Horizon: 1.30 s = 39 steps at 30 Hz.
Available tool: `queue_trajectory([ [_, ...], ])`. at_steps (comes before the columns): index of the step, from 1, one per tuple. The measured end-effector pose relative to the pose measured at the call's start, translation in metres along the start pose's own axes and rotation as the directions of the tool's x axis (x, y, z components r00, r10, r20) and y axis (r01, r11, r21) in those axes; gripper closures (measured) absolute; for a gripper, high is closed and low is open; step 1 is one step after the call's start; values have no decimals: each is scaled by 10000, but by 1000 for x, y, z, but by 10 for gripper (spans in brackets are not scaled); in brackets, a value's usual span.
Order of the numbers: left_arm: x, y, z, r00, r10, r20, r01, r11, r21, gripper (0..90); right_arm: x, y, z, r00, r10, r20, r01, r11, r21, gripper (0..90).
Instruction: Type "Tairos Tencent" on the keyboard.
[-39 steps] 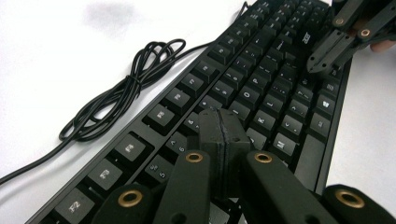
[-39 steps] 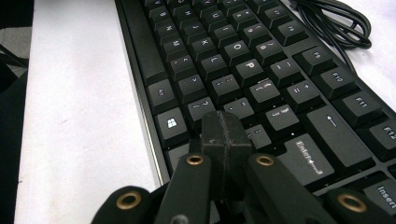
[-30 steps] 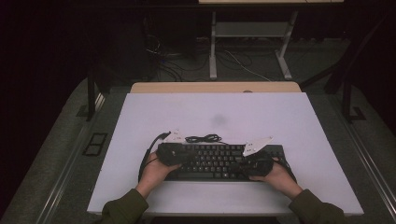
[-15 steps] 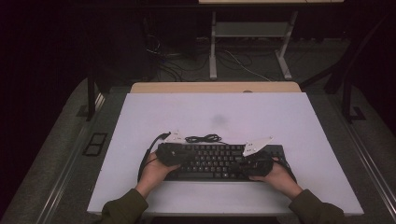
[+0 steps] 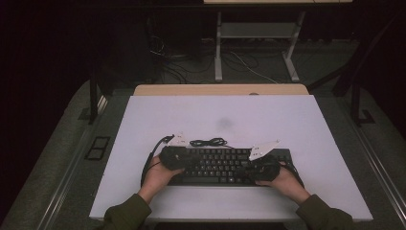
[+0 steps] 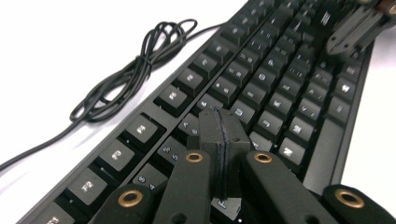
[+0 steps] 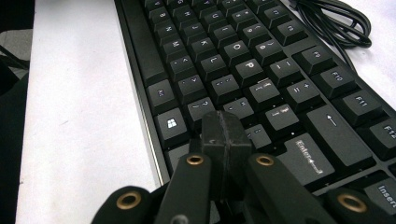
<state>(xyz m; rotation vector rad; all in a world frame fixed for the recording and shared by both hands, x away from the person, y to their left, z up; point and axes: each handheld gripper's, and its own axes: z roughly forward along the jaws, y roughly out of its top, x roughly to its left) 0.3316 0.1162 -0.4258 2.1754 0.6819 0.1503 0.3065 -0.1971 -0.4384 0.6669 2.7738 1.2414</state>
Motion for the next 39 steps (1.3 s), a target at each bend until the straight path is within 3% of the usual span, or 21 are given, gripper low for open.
queue_trajectory([
  [5,1,0,-2,10000,-75,7,75,9999,-110,887,0,0,0,10000,5,-1,-5,10000,-6,893],
  [7,1,-1,-3,10000,-60,17,61,9999,-119,839,0,0,0,10000,6,-4,-6,10000,-4,893],
  [15,1,-5,-11,9999,-157,-6,156,9991,-403,539,0,0,0,10000,13,-11,-13,10000,-14,893],
  [19,0,-8,-17,10000,78,-40,-80,9981,-605,415,0,0,0,10000,13,-26,-13,10000,-25,893],
  [25,0,-12,-22,9999,-6,-149,-8,9962,-875,225,0,0,0,10000,29,-27,-29,10000,-36,893],
  [33,0,-15,-25,9998,17,-192,-34,9961,-879,212,-1,0,-1,10000,33,-57,-33,10000,-66,892],
  [39,0,-16,-27,9999,-22,-169,5,9954,-962,213,-3,0,-6,9998,150,-111,-155,9989,-451,892],
])
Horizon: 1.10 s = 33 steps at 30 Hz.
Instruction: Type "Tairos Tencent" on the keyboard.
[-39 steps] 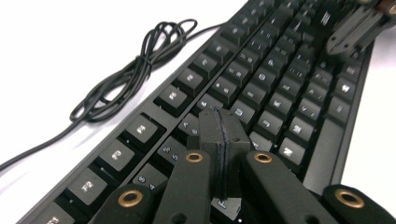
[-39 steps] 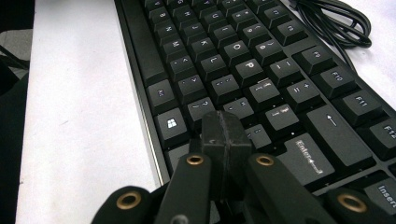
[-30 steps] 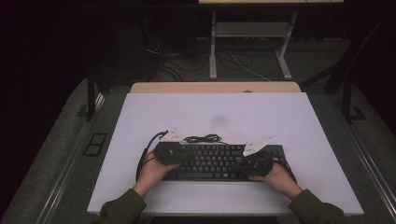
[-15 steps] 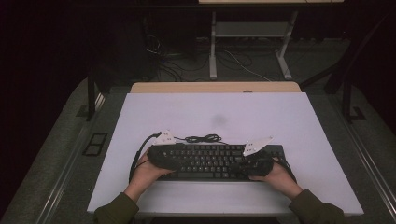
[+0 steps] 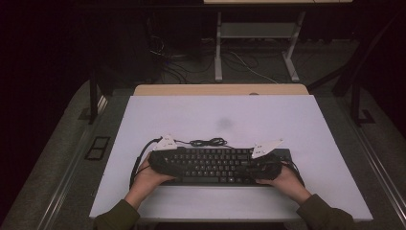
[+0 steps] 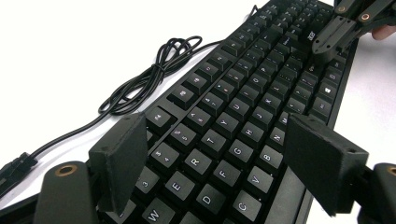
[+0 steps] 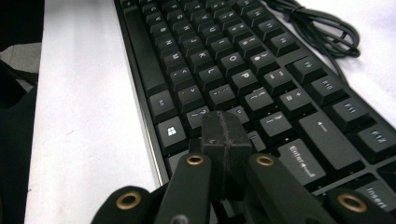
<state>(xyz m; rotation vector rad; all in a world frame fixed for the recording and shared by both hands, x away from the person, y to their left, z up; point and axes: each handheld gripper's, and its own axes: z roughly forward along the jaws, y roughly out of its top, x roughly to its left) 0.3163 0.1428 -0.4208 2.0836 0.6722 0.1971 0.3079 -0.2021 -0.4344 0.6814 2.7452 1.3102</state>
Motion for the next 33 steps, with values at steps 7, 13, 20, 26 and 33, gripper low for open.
queue_trajectory([
  [7,0,-2,-2,10000,-5,1,5,10000,-65,213,-2,1,-4,9996,291,-42,-293,9988,-399,738],
  [13,-2,-4,-6,10000,-36,2,36,10000,-93,213,-3,5,-7,9986,534,25,-531,9957,-764,550],
  [20,0,-6,-13,9998,-148,-138,144,9996,-241,215,-6,9,-7,9963,822,241,-793,9914,-1037,390],
  [26,2,-11,-20,9994,-220,-266,211,9992,-336,223,-10,14,-5,9940,993,460,-927,9873,-1293,329],
  [33,3,-14,-25,9989,-314,-343,298,9984,-471,248,-11,24,5,9945,944,454,-870,9856,-1450,303],
])
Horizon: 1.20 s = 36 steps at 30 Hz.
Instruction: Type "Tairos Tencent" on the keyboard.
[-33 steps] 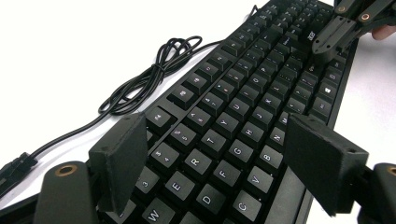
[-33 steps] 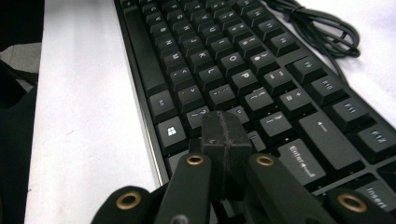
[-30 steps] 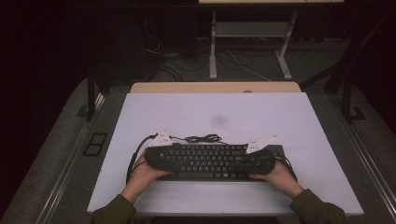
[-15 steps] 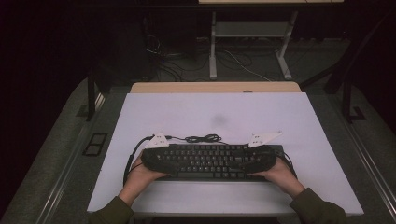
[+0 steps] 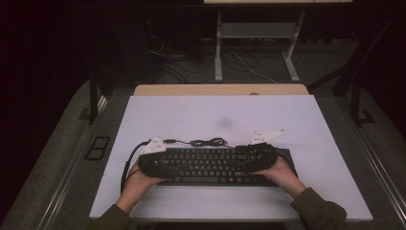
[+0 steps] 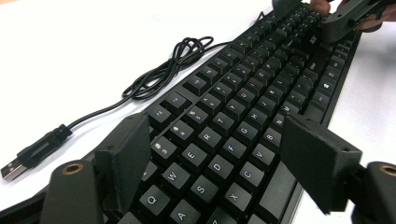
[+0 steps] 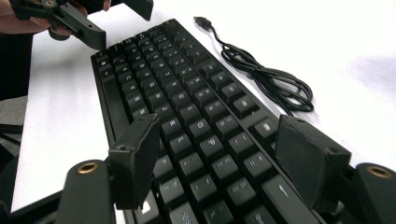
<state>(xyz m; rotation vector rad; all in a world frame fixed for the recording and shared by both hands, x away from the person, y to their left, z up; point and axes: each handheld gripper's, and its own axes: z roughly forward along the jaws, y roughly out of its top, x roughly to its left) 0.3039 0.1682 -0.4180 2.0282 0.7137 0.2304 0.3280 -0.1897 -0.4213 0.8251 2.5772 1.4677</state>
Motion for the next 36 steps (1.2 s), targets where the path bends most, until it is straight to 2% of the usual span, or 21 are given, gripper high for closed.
queue_trajectory([
  [6,2,-3,-4,9999,139,-50,-139,9999,-5,308,2,7,9,9999,-90,-104,89,9999,-61,303],
  [8,2,-4,-6,10000,67,-70,-67,10000,16,342,2,8,11,9999,-72,-128,71,9999,-89,303],
  [12,4,-5,-8,10000,34,-91,-34,10000,61,459,2,11,15,9998,-103,-171,101,9999,-101,303],
  [15,5,-6,-9,9999,79,-152,-75,9996,286,666,3,12,16,9997,-146,-174,144,9998,-140,302],
  [17,7,-7,-10,9999,-101,-65,103,9996,271,799,3,12,16,9996,-191,-191,188,9997,-152,302],
  [19,9,-8,-10,9999,-144,-70,147,9989,435,879,3,13,16,9996,-214,-196,210,9996,-168,301],
  [36,13,-15,-4,9998,-198,-81,207,9915,1282,889,5,12,18,9994,-255,-248,253,9996,-97,292],
])
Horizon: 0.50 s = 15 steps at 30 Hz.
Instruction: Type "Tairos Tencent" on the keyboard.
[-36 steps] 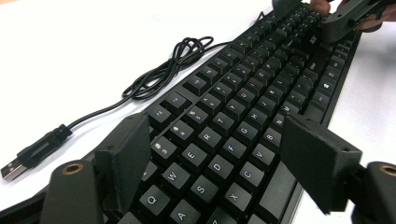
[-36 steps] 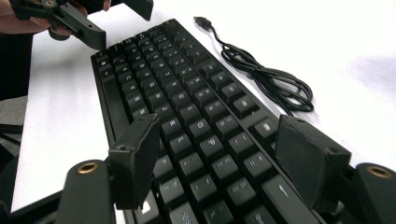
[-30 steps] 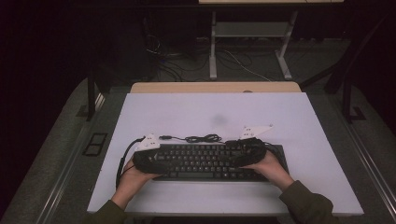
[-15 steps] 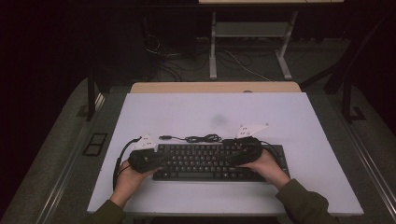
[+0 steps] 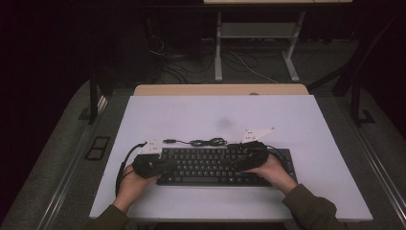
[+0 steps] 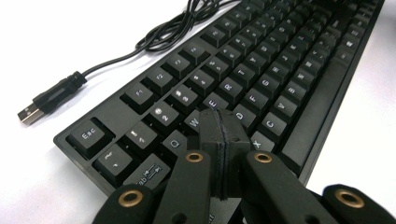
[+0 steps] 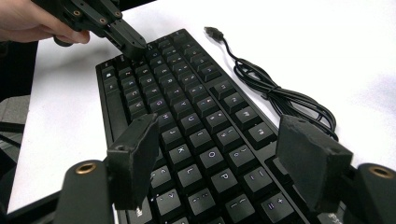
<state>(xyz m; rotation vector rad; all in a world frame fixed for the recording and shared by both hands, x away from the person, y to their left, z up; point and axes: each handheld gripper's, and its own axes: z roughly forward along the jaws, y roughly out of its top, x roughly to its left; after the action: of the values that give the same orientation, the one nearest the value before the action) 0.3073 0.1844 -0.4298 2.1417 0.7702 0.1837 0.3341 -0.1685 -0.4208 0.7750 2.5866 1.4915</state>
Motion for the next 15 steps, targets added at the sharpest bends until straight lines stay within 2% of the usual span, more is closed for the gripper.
queue_trajectory([
  [15,1,-1,2,10000,13,-44,-12,9998,194,889,-1,-1,0,10000,-5,28,5,10000,10,290],
])
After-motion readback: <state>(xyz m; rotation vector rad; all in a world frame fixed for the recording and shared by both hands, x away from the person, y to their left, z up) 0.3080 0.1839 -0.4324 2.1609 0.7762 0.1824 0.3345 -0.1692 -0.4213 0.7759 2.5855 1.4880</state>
